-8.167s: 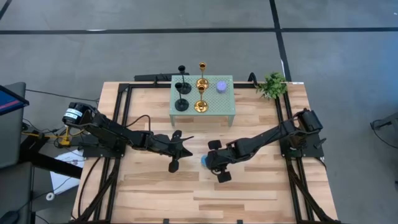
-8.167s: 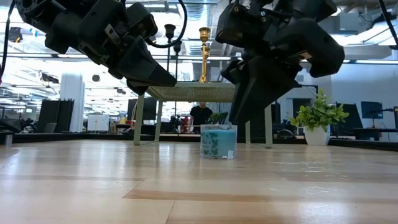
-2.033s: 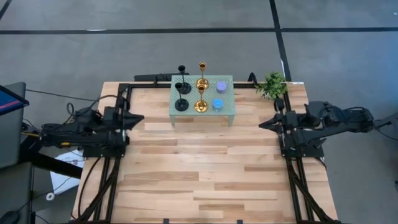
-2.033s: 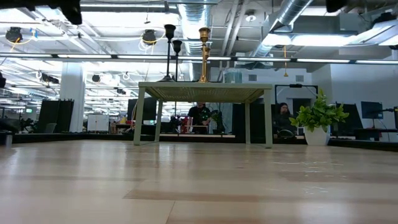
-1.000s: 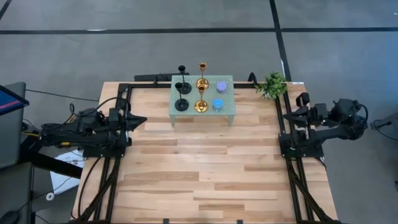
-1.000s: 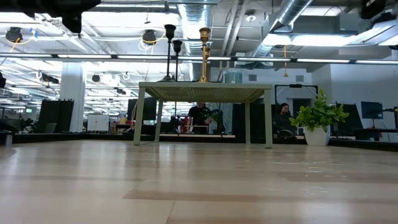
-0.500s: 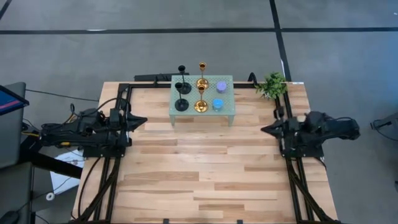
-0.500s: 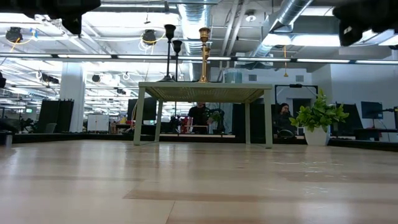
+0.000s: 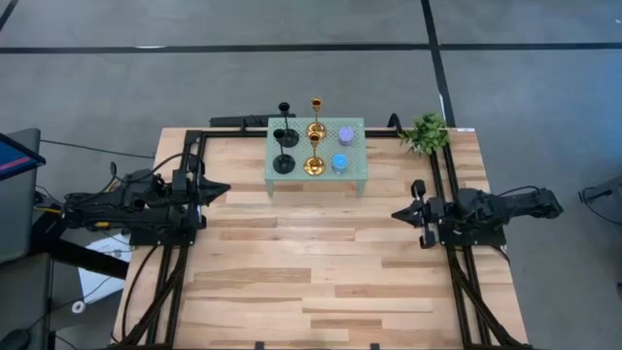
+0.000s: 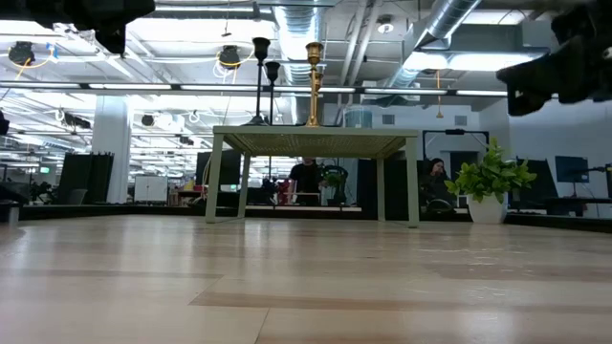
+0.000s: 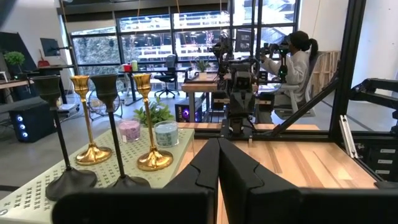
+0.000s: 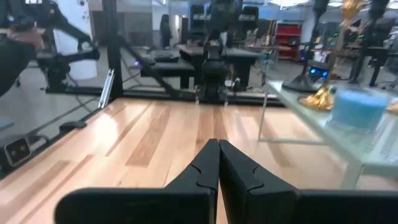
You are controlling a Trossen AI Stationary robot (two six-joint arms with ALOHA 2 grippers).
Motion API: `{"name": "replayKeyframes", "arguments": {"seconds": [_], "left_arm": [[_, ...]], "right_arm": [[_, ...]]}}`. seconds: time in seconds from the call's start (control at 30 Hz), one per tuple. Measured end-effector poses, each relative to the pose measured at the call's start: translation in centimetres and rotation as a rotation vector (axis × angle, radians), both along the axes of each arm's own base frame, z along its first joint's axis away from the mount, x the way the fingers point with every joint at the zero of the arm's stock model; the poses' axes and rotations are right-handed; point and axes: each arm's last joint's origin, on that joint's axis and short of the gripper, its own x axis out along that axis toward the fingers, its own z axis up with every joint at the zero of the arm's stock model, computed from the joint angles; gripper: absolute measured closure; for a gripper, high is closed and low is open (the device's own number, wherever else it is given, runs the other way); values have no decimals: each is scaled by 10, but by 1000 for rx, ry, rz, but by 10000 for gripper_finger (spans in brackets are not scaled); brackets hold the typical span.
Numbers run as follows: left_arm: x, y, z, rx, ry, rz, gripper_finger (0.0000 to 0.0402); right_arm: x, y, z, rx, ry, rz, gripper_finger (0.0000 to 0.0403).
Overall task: Pick & Place candle stick holders
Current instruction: Return to Home Position
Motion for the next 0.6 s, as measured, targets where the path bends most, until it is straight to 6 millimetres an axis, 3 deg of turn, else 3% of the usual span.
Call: {"name": "replayKeyframes", "arguments": {"seconds": [0.47,0.6], "left_arm": [[1,-1,-1,4,9,-27,394],[9,-1,-17,6,55,-27,396]], "right_arm": [[1,4,-5,26,-3,126,403],[1,4,-5,24,-2,124,403]]}}
